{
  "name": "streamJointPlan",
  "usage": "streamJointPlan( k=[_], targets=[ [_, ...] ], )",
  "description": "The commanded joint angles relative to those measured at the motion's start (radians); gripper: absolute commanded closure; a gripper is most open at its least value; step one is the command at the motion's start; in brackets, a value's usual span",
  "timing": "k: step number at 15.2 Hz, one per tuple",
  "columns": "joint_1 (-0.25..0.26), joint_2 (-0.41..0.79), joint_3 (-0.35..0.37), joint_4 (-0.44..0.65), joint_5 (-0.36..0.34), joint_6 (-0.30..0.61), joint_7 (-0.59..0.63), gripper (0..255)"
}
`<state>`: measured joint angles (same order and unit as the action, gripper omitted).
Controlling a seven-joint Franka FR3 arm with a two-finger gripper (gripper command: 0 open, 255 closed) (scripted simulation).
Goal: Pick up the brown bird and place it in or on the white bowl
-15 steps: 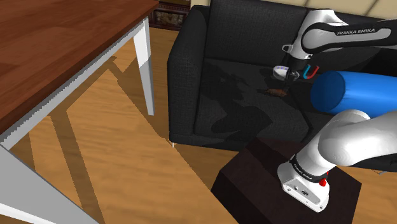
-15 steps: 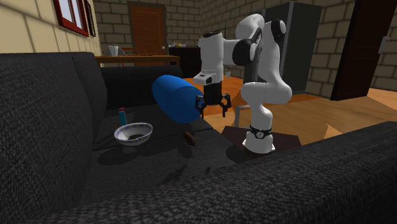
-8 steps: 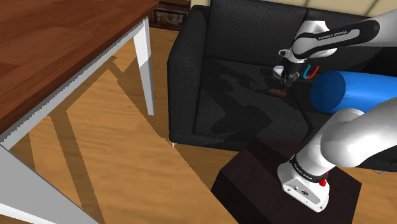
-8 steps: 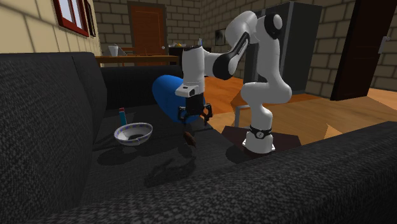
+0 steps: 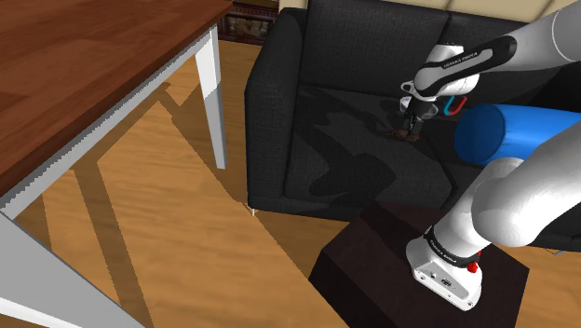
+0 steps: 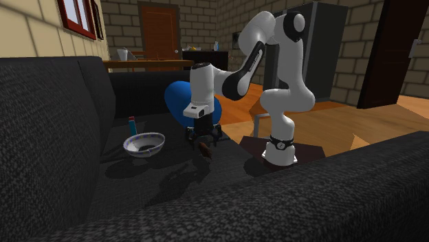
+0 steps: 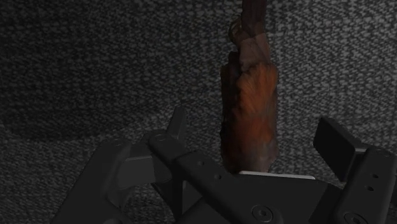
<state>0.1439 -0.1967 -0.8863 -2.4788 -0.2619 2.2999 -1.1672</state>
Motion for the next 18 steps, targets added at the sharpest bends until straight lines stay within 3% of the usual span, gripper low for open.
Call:
streamJointPlan(
  k=[1,9,10,18],
  targets=[
    [0.007,0.026,-0.013,-0.014,0.017,0.036,-0.015,0],
    [0.009,0.035,-0.016,-0.017,0.023,0.046,-0.02,0],
    [0.009,0.035,-0.016,-0.017,0.023,0.046,-0.02,255],
    [0.009,0.034,-0.016,-0.017,0.023,0.046,-0.019,255]
  ],
)
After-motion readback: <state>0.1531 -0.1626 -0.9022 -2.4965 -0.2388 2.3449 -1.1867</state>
